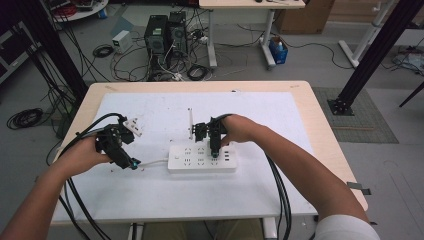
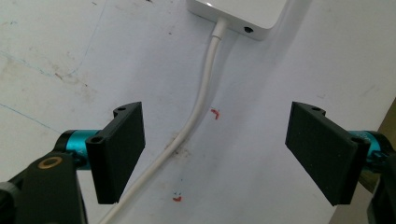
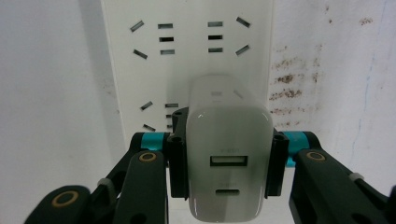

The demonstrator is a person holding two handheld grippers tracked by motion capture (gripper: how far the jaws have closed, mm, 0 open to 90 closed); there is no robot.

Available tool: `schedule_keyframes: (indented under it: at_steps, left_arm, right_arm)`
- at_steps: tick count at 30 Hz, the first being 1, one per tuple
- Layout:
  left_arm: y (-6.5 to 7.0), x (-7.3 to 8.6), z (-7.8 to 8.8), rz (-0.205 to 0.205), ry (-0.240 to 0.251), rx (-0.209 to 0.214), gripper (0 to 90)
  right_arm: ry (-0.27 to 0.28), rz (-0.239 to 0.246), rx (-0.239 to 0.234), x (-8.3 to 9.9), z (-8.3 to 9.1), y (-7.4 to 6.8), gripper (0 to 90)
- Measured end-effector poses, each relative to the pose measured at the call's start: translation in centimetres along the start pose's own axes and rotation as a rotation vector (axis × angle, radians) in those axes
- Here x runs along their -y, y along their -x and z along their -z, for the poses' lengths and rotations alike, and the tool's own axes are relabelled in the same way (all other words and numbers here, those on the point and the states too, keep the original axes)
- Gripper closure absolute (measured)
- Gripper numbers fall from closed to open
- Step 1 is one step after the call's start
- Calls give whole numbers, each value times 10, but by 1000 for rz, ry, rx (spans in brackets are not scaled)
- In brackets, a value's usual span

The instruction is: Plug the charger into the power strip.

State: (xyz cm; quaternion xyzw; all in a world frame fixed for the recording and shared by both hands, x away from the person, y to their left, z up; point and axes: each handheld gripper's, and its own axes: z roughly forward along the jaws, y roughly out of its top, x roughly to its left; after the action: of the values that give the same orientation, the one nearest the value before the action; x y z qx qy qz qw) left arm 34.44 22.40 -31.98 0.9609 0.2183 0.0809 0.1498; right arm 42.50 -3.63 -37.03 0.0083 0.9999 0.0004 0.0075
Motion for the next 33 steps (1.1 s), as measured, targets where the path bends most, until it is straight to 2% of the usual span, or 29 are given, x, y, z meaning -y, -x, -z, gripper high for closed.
schedule_keyframes:
  at_steps: [4,9,11,13,15,16,19,21,24,25,30,31,32,33]
  left_arm:
    - [0,1,-2,2,-1,6,200]
    - [0,1,-5,-4,-7,20,200]
    - [-1,1,-6,0,-2,19,200]
    - [-2,1,-6,1,0,21,200]
    - [-1,0,-6,1,1,22,200]
    - [-1,0,-6,-4,-2,23,200]
    - [-2,0,-8,-3,0,22,200]
    - [-3,0,-6,-3,15,18,200]
    - [-2,1,-4,-1,31,12,200]
    - [-1,1,-4,-1,32,10,200]
    - [-2,4,-6,-1,25,7,200]
    - [-2,3,-7,1,24,10,200]
    - [-3,3,-8,5,23,11,201]
    - [-3,2,-8,0,23,12,200]
  right_arm:
    - [-16,-2,-6,-2,-1,1,625]
    - [-48,45,37,-7,-2,-6,625]
    - [-58,48,43,-8,-3,-8,625]
    - [-72,41,17,-9,-4,-4,626]
    - [-54,3,-45,-7,-4,7,625]
    - [-51,-3,-59,-7,-5,9,626]
    - [-50,19,-16,-8,-5,2,626]
    - [-73,61,55,-10,-6,-9,626]
    - [-84,68,63,-11,-9,-11,626]
    - [-90,64,58,-11,-10,-10,626]
    - [-37,-6,-67,-6,-10,10,627]
    - [-36,-17,-66,-6,-10,10,627]
    - [-43,-11,-42,-6,-10,6,627]
    - [-52,18,5,-7,-10,-1,626]
